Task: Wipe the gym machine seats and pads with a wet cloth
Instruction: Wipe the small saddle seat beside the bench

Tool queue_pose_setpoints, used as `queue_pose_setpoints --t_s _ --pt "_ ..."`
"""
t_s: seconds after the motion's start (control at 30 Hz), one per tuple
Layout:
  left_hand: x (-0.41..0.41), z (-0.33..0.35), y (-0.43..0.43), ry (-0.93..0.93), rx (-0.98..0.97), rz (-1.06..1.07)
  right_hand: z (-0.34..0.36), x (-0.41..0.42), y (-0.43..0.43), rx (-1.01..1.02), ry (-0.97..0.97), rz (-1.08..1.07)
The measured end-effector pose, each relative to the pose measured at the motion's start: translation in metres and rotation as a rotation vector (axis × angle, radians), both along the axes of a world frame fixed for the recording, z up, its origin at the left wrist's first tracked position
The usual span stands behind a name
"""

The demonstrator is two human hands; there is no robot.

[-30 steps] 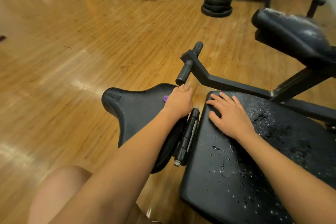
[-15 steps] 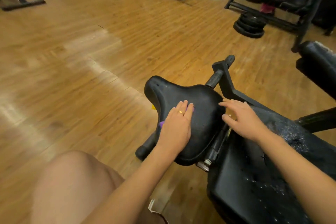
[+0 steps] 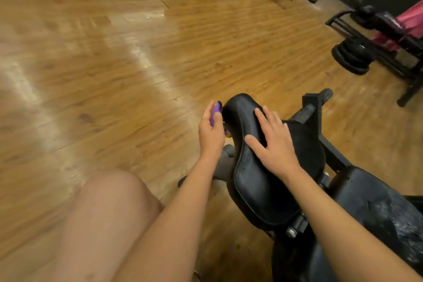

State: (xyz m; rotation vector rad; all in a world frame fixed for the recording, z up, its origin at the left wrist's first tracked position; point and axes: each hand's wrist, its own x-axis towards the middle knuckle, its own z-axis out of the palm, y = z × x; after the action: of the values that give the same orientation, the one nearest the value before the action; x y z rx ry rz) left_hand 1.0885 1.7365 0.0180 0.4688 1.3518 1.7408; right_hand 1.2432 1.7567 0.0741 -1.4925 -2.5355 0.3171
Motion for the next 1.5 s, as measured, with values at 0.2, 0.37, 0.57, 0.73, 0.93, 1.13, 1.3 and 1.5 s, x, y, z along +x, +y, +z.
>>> queue_pose_setpoints --t_s 0.2,0.37,0.57,0.73,0.93,1.13,1.3,1.5 --pt "-0.009 0.000 0.027 -0.076 0.029 -0.008 -0.005 -0.006 0.002 0.016 -0.002 -0.006" --pt "0.002 -0.009 0.033 -0.076 0.072 -0.032 -0.005 -0.002 0.006 0.020 0.005 -0.011" --pt "0.028 -0.023 0.003 -0.091 0.127 -0.030 -0.007 -0.003 0.004 0.029 0.032 -0.008" --pt "0.016 -0.006 0.026 -0.030 0.150 0.009 -0.006 -0.002 0.005 0.037 0.043 -0.012" --pt "0.002 -0.011 0.035 0.291 0.194 -0.132 -0.008 -0.003 0.005 0.040 0.040 -0.018" --pt "0.027 -0.006 -0.011 0.384 0.116 -0.349 -0.006 -0.005 0.005 0.038 0.052 -0.004" --pt "0.020 -0.007 0.006 0.316 0.114 -0.264 -0.006 0.000 0.005 0.024 0.054 0.001" --pt "0.017 -0.005 0.010 0.339 0.071 -0.181 -0.008 -0.004 0.005 0.017 0.052 0.020"
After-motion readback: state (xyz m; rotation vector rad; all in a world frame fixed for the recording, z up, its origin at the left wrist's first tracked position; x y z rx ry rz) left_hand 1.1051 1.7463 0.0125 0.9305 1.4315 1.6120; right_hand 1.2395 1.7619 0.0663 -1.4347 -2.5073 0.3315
